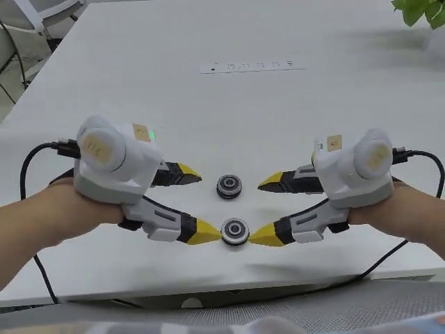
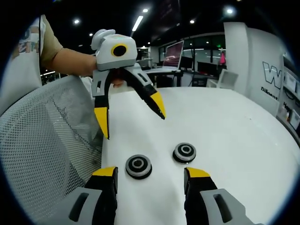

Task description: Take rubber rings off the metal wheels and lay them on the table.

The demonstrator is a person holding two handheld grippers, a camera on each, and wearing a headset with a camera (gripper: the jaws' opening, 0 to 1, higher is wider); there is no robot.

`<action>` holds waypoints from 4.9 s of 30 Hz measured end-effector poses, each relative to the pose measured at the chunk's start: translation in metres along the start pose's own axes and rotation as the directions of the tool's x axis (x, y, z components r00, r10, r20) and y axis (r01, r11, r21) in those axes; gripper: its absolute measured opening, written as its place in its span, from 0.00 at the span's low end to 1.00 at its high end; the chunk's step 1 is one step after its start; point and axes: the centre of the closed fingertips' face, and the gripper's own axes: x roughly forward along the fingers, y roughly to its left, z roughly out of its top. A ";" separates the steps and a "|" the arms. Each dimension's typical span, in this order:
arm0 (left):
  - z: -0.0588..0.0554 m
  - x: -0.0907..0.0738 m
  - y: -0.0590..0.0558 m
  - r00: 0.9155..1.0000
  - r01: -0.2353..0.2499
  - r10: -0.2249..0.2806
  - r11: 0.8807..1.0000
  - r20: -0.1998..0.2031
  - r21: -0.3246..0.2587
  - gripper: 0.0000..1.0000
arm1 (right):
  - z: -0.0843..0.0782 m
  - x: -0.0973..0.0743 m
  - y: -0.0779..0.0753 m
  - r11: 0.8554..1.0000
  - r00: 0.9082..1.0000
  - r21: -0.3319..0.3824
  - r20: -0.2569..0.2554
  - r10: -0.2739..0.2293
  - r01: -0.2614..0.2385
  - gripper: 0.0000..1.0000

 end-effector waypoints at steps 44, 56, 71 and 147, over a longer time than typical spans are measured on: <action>-0.017 0.045 -0.019 0.990 0.119 -0.114 0.992 -0.077 0.051 0.18 | -0.019 0.019 0.011 0.996 0.994 -0.004 -0.052 0.093 -0.093 0.29; -0.017 0.047 -0.017 0.994 0.090 -0.083 0.991 -0.067 0.103 0.14 | -0.017 0.022 0.017 0.994 0.993 0.001 -0.043 0.113 -0.113 0.26; -0.016 0.048 -0.017 0.996 0.078 -0.074 0.992 -0.041 0.102 0.13 | -0.015 0.026 0.021 0.992 0.992 0.000 -0.030 0.125 -0.125 0.24; -0.016 0.049 -0.017 0.998 0.065 -0.062 0.992 -0.027 0.104 0.13 | -0.020 0.023 0.017 0.996 0.995 0.003 -0.031 0.091 -0.091 0.21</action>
